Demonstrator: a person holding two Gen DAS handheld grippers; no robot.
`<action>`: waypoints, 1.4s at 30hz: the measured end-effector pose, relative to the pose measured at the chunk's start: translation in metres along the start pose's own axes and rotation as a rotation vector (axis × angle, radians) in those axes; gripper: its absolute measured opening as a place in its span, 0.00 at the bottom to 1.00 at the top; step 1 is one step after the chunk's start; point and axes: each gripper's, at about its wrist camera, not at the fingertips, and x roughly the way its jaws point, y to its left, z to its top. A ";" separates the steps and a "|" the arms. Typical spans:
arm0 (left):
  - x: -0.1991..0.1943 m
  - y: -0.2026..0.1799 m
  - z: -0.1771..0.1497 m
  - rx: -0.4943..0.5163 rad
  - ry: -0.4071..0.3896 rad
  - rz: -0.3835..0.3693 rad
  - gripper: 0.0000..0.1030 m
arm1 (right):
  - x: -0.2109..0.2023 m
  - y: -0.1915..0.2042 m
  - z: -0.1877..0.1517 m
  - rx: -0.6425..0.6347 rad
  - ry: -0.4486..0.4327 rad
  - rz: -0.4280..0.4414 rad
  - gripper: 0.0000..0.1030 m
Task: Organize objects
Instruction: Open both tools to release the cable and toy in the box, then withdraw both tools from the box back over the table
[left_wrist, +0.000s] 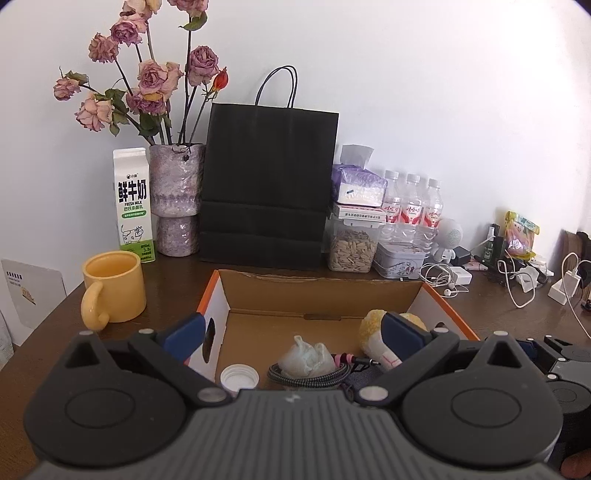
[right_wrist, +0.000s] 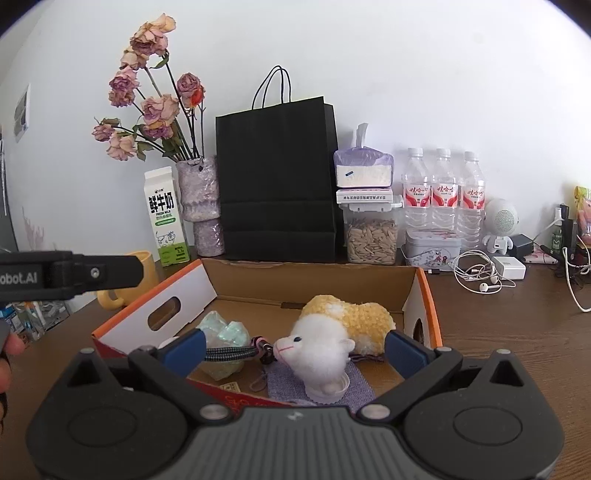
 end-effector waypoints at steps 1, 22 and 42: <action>-0.005 0.001 -0.001 0.003 -0.003 0.001 1.00 | -0.005 0.001 -0.001 -0.001 -0.003 -0.001 1.00; -0.068 0.031 -0.038 -0.016 0.035 0.056 1.00 | -0.073 0.013 -0.044 0.014 0.026 -0.025 1.00; -0.100 0.054 -0.074 0.016 0.101 0.065 1.00 | -0.094 0.021 -0.080 0.012 0.112 -0.002 1.00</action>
